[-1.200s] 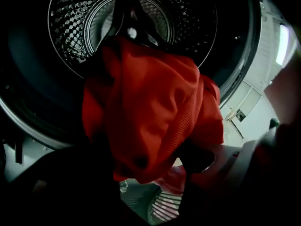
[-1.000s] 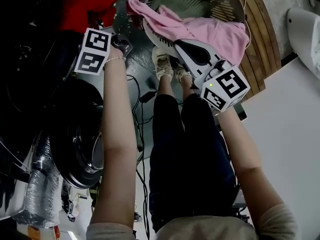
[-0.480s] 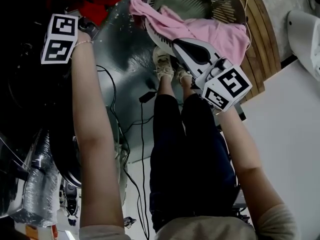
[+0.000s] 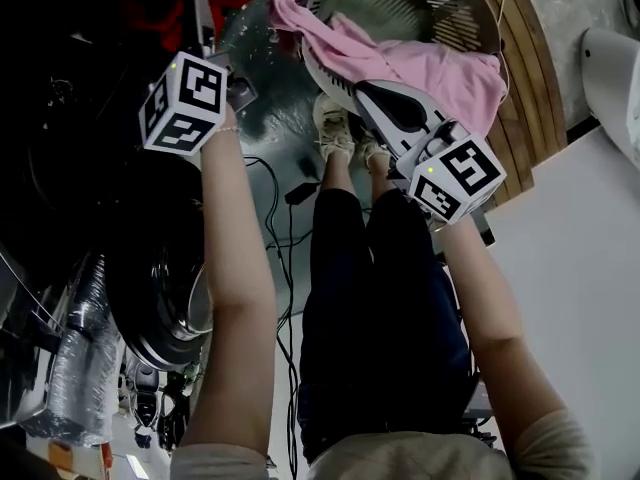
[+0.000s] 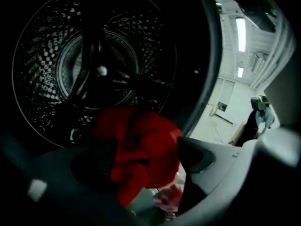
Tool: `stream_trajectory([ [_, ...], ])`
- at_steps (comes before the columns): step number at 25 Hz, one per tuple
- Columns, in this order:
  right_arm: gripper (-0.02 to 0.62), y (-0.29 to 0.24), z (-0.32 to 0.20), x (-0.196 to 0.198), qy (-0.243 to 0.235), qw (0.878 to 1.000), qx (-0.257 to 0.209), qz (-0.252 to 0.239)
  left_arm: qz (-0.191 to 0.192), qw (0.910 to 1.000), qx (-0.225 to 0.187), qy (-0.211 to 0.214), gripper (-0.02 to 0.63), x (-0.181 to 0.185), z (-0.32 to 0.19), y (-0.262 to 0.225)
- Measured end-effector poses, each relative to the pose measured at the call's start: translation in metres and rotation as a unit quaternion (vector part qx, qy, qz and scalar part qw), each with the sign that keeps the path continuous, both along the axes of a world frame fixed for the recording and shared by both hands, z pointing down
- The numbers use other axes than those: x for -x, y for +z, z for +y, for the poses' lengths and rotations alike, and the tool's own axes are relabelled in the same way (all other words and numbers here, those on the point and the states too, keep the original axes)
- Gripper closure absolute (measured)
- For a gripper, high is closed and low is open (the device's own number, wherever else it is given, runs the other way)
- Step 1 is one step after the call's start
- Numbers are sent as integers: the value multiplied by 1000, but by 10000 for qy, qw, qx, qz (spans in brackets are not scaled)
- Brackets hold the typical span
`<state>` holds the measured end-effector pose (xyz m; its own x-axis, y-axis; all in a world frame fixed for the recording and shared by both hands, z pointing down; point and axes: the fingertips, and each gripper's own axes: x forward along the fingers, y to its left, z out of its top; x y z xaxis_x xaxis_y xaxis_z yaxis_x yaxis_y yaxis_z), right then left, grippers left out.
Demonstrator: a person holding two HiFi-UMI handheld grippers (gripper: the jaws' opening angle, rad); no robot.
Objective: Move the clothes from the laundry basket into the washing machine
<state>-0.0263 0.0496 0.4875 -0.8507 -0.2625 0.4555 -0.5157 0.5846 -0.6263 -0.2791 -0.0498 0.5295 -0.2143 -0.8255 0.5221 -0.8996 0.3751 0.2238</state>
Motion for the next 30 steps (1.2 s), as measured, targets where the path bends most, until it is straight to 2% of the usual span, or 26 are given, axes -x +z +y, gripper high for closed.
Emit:
stream_trajectory([
  [2, 575, 0, -2, 0, 2, 10000, -5, -14, -17, 9981, 288, 549, 189, -28, 1, 19],
  [4, 575, 1, -4, 0, -15, 10000, -15, -15, -92, 9943, 644, 847, 186, -40, -5, 42],
  [8, 575, 4, -5, -4, -25, 10000, -20, 25, -336, 9903, 1038, 860, 186, -35, -26, 66],
  [11, 575, 6, -5, -5, -17, 10000, -21, 43, -676, 9839, 1396, 883, 193, -25, -32, 75],
  [13, 577, 7, -6, -5, -25, 10000, -47, 55, -892, 9777, 1556, 1096, 274, -25, -32, 72],
  [14, 575, 7, -6, -5, -33, 10000, -56, 61, -987, 9746, 1564, 1263, 356, -29, -31, 69],
  [16, 575, 7, -5, -5, -41, 10000, -54, 46, -1120, 9715, 1467, 1488, 475, -37, -24, 58],
  [18, 575, 4, -6, -3, -28, 10000, -63, 8, -1154, 9736, 1299, 1479, 548, -33, -17, 46],
  [22, 577, -1, -11, 5, -99, 9998, -136, -93, -1694, 9712, 936, 1390, 551, 2, -25, 12],
  [25, 577, -3, -14, 13, -187, 9995, -207, -137, -2080, 9703, 468, 1141, 549, 32, -49, -20],
  [28, 586, -6, -20, 16, -158, 9991, -353, -184, -2142, 9737, 177, 757, 549, 57, -73, -40],
  [30, 586, -6, -21, 17, -162, 9988, -419, -189, -2009, 9772, 290, 627, 545, 62, -79, -34],
])
